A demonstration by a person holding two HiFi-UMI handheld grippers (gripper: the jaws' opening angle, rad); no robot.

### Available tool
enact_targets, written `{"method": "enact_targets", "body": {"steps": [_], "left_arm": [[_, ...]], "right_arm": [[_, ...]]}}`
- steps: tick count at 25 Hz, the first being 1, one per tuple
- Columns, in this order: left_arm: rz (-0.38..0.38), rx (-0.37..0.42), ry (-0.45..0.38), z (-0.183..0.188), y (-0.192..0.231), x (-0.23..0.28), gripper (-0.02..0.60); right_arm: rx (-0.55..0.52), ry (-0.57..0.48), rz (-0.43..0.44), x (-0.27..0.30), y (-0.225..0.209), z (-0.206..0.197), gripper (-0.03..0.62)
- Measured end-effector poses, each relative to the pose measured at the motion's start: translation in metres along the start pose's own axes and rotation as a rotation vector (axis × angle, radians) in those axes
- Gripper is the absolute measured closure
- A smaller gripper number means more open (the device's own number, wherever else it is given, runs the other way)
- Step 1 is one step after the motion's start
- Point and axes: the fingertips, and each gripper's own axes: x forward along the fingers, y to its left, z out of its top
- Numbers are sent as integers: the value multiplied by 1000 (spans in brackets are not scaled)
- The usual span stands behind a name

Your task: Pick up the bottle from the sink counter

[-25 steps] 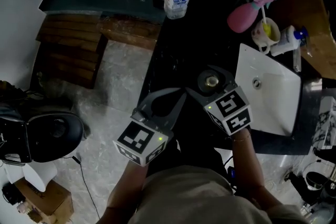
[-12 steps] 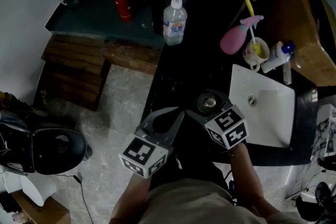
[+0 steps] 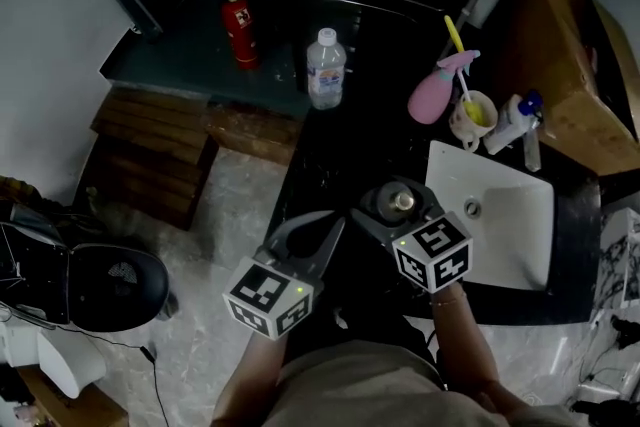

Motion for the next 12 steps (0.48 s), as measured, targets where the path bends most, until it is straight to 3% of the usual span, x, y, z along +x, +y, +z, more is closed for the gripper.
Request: {"method": "enact_targets", "body": {"steps": [12], "left_arm": [[17, 53, -66, 37, -31, 7, 577]], "right_arm": [[82, -182, 23, -54, -7, 51, 253]]}}
